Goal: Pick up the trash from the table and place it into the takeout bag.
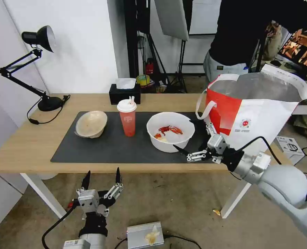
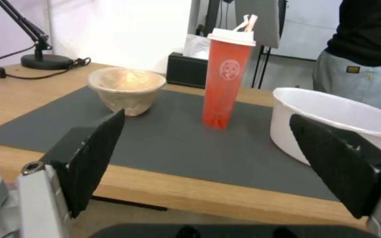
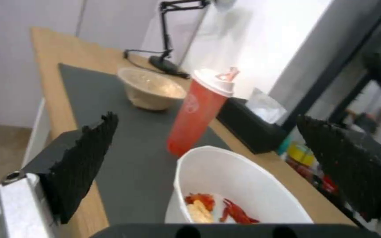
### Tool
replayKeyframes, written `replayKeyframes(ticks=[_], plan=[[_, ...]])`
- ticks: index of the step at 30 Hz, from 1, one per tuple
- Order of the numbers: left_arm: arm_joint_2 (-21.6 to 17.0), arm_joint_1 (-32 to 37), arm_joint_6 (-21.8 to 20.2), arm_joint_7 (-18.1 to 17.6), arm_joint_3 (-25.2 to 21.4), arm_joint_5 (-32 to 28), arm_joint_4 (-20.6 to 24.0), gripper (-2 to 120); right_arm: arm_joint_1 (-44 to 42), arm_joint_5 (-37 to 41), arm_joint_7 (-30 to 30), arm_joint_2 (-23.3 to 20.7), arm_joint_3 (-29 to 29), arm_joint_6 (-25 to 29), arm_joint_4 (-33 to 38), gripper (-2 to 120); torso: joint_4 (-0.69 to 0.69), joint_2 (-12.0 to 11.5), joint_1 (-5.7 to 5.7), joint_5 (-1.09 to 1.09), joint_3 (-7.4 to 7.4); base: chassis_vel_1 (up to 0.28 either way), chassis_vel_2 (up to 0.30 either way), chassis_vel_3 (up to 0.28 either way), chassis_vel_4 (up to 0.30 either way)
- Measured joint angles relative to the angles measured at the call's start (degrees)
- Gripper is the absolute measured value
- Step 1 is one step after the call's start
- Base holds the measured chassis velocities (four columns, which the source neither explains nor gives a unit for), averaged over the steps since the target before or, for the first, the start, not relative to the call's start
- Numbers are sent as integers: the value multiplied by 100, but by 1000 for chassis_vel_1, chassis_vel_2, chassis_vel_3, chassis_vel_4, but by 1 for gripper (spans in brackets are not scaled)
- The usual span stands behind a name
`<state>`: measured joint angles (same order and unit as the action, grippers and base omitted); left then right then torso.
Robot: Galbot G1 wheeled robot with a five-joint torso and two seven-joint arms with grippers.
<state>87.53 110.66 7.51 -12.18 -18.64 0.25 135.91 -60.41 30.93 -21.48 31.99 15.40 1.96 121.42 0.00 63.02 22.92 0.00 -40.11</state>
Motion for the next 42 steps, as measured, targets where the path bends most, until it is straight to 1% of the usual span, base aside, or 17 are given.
replayKeyframes(ticks=[6, 8, 11, 16, 17, 21, 23, 24, 36, 42], plan=[[6, -3, 19, 2, 1, 1, -28, 100, 509, 68, -301, -93, -323, -61, -271, 100, 0, 0, 0, 0, 0, 0, 0, 0, 0], [12, -4, 28, 2, 2, 2, -37, 100, 812, 84, -450, -96, -531, -73, -460, 100, 0, 0, 0, 0, 0, 0, 0, 0, 0], [14, -4, 30, 2, -3, 2, -41, 100, 1018, 85, -564, -70, -688, -85, -600, 100, -1, 0, 0, 0, 0, 0, 0, 0, 0], [20, 0, 31, 6, -16, 1, -41, 100, 1540, 65, -819, 44, -1155, -158, -956, 100, 0, 0, 0, 1, 0, 0, 0, 0, 0], [20, 0, 31, 6, -16, 1, -41, 100, 1540, 65, -819, 44, -1155, -158, -956, 100, 0, 0, 0, 1, 0, 0, 0, 0, 0], [35, -19, 24, 19, -17, -31, -50, 100, 1959, 38, -1090, 150, -1529, -186, -1201, 100, 0, 0, 0, 0, 0, 0, 0, 0, 0], [37, -22, 22, 20, -17, -34, -53, 100, 2001, 33, -1127, 163, -1565, -187, -1228, 100, 0, 0, 0, -1, 0, 0, 0, 0, 0], [37, -27, 19, 24, -15, -37, -59, 100, 2120, 16, -1209, 208, -1691, -191, -1317, 100, 0, 0, 0, 0, 0, 0, 0, 0, 0], [-10, -40, 12, 30, -20, -66, -87, 100, 2847, -144, -1574, 414, -2343, -193, -1913, 100, 0, 0, 0, 0, 0, 0, 0, 0, 0], [-13, -49, 12, 28, -29, -73, -103, 100, 3178, -272, -1644, 481, -2613, -193, -2163, 100, 0, 0, -1, 0, 0, 0, 0, 0, 0]])
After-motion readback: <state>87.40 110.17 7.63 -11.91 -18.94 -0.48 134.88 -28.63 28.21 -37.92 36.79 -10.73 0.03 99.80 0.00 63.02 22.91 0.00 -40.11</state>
